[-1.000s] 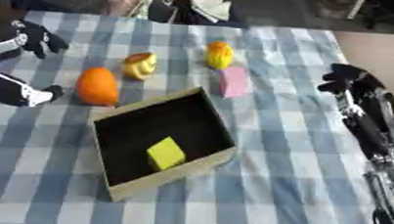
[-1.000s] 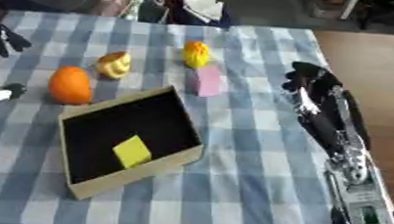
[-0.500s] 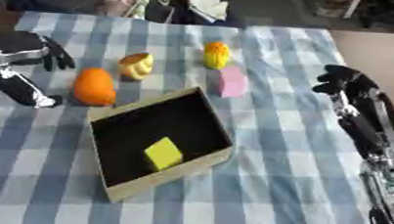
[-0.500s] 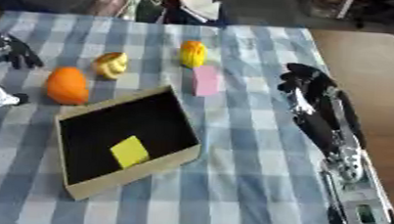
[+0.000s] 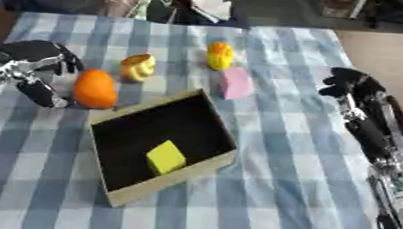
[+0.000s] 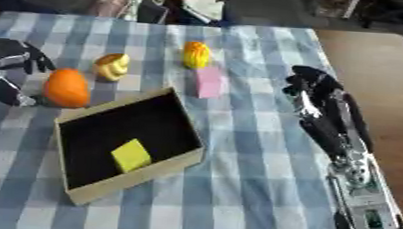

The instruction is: Pick up objects on the table and place them in the box.

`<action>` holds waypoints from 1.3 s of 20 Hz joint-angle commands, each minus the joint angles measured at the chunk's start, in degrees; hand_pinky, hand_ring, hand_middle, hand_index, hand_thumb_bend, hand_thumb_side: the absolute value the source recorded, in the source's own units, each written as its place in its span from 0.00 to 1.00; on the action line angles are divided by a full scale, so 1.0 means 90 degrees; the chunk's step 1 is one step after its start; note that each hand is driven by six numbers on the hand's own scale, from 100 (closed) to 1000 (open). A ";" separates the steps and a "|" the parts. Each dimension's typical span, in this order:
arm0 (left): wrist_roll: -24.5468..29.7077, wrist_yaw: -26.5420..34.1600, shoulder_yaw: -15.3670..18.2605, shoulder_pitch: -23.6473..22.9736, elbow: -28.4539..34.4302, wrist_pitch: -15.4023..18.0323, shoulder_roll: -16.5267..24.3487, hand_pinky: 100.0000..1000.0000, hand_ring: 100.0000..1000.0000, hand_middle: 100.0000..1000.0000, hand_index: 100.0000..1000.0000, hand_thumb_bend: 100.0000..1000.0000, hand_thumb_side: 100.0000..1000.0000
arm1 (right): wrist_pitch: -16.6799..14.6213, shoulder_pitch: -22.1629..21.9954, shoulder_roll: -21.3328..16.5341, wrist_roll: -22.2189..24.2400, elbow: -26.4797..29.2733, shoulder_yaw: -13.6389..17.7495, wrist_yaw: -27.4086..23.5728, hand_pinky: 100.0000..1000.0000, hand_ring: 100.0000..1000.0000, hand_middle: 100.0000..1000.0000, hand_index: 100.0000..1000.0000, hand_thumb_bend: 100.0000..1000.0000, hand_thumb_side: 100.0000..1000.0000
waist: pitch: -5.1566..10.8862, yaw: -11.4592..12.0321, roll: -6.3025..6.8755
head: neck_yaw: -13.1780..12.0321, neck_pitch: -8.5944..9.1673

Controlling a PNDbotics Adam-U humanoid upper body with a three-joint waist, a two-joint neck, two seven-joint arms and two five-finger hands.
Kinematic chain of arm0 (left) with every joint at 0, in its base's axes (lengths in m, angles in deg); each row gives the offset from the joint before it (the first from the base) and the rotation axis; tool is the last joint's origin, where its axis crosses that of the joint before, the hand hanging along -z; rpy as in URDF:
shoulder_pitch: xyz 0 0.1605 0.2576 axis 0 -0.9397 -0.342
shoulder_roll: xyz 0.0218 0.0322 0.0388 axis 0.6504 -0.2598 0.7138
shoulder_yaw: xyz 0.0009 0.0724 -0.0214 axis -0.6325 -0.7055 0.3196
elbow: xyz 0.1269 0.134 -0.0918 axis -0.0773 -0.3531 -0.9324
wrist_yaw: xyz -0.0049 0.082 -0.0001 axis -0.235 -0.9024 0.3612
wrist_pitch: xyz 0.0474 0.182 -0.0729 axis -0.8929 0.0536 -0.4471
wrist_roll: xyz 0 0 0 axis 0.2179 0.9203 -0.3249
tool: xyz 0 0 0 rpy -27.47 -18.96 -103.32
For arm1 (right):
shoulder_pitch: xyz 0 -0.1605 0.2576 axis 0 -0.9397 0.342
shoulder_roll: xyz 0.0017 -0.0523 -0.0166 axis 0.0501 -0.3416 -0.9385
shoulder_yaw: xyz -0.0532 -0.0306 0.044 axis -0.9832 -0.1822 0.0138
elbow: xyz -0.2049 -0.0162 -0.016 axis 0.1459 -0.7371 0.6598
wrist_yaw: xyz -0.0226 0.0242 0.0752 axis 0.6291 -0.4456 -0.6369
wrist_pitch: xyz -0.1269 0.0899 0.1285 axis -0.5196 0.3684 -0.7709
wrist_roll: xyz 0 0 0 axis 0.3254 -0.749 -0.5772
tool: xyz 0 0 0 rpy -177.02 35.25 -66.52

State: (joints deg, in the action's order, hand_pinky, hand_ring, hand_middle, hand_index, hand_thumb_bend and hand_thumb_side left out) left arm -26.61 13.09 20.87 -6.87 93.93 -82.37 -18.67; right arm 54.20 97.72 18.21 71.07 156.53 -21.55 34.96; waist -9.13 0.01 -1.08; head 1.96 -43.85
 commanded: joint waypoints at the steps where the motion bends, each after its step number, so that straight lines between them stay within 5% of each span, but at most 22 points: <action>1: -0.0336 -0.0098 0.0127 0.0166 -0.0025 -0.0097 0.0014 0.69 0.61 0.65 0.82 0.31 0.08 | -0.0007 0.0055 -0.0091 0.0019 0.0075 0.0000 -0.0049 0.76 0.60 0.61 0.76 0.00 0.52 | 0.0145 -0.0007 0.0086 | -0.0024 -0.0029; 16: -0.0165 0.0350 0.0064 0.0288 -0.0534 -0.0107 -0.0563 0.69 0.62 0.67 0.83 0.28 0.21 | -0.0005 0.0048 -0.0052 0.0057 0.0072 -0.0027 -0.0071 0.76 0.60 0.61 0.76 0.00 0.53 | 0.0153 -0.0098 0.0084 | -0.0106 -0.0029; 21: -0.0190 0.0477 0.0009 0.0227 -0.0509 -0.0008 -0.0655 0.63 0.53 0.56 0.68 0.14 0.04 | -0.0005 0.0049 -0.0050 0.0070 0.0073 -0.0035 -0.0070 0.76 0.60 0.60 0.76 0.00 0.53 | 0.0148 -0.0126 0.0094 | -0.0106 -0.0029; 23: -0.0424 0.0438 -0.0001 0.0198 -0.0430 -0.0018 -0.0659 0.58 0.45 0.47 0.59 0.01 0.04 | -0.0005 0.0049 -0.0055 0.0063 0.0073 -0.0025 -0.0059 0.76 0.60 0.60 0.76 0.00 0.53 | 0.0147 -0.0133 0.0094 | -0.0098 -0.0029; 26: -0.0860 0.0434 0.0030 0.0139 -0.0216 -0.0075 -0.0641 0.55 0.39 0.41 0.53 0.00 0.05 | -0.0003 0.0053 -0.0050 0.0055 0.0074 -0.0023 -0.0061 0.76 0.60 0.60 0.76 0.00 0.53 | 0.0146 -0.0120 0.0091 | -0.0096 -0.0029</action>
State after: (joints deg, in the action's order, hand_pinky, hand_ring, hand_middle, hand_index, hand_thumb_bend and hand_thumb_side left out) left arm -32.89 16.98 20.85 -6.32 90.49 -82.93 -25.05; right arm 54.23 97.71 18.28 71.49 156.53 -21.89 34.57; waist -9.13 -1.06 -1.08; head 1.11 -43.85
